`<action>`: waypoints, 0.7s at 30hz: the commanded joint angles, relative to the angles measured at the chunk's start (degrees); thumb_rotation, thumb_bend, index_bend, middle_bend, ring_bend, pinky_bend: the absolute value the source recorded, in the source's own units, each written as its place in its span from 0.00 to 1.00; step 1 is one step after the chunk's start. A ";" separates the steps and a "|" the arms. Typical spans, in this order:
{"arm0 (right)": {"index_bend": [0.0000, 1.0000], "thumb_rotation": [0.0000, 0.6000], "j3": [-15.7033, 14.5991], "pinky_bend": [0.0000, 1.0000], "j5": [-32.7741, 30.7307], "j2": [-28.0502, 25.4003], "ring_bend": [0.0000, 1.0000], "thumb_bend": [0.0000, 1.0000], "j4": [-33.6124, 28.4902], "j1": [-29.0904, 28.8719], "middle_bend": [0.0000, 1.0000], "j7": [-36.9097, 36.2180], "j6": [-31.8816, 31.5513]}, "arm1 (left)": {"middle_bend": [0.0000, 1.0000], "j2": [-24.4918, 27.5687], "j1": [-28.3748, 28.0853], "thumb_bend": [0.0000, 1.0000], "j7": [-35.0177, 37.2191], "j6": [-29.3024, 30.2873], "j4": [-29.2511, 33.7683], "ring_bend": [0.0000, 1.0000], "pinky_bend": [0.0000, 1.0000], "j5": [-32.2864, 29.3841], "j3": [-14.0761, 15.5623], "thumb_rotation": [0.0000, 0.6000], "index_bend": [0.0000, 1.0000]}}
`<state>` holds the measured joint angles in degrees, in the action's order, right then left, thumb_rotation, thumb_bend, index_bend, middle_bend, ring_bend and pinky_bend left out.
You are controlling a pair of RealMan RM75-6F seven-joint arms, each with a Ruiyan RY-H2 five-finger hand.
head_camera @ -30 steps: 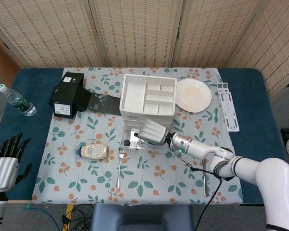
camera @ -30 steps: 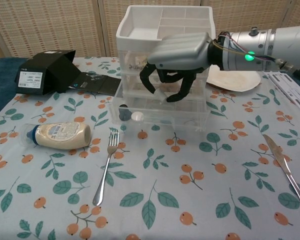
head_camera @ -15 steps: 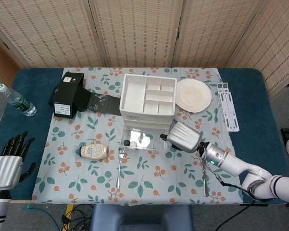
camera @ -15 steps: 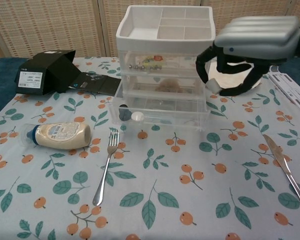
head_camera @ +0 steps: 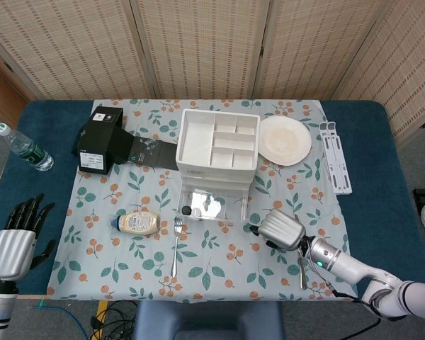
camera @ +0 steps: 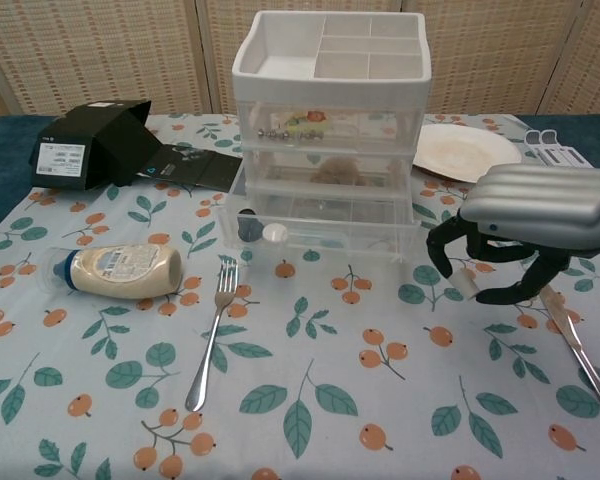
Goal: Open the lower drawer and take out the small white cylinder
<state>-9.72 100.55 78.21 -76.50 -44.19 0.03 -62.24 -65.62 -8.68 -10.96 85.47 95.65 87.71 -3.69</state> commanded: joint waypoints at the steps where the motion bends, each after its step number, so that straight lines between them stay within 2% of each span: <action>1: 0.62 1.00 0.10 1.00 0.48 2.38 1.00 0.51 2.21 0.22 0.96 -1.12 1.10 | 0.02 0.10 0.11 0.33 0.06 0.11 0.02 0.02 0.09 0.01 0.08 1.00 0.12; 5: 0.61 1.00 0.48 1.00 0.96 4.76 1.00 0.51 4.51 0.04 0.96 -1.51 1.88 | 0.02 0.16 0.17 0.33 0.16 0.17 0.02 0.02 0.09 -0.05 0.10 1.00 0.12; 7: 0.56 1.00 0.70 1.00 1.16 5.59 1.00 0.51 5.21 -0.10 0.96 -1.74 2.16 | 0.02 0.15 0.17 0.33 0.18 0.16 0.02 0.02 0.09 0.03 0.15 1.00 0.12; 10: 0.43 1.00 0.87 1.00 1.48 6.01 1.00 0.51 5.65 0.02 0.96 -2.16 1.80 | 0.02 0.20 0.25 0.33 0.28 0.25 -0.06 0.02 0.09 -0.06 0.16 1.00 0.12; 13: 0.33 1.00 0.81 1.00 1.72 5.63 1.00 0.51 5.57 0.43 0.96 -2.48 1.12 | 0.02 0.23 0.34 0.33 0.43 0.26 -0.19 0.02 0.09 -0.19 0.19 1.00 0.12; 21: 0.25 1.00 1.13 1.00 1.99 1.69 1.00 0.53 2.48 2.91 0.96 -1.06 -3.29 | 0.02 -0.04 0.06 0.33 0.86 0.19 -0.53 0.02 0.09 0.13 0.10 1.00 0.12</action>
<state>-8.76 102.44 81.03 -73.12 -42.13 -1.43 -64.09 -65.65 -8.59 -10.14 85.64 95.14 87.82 -3.58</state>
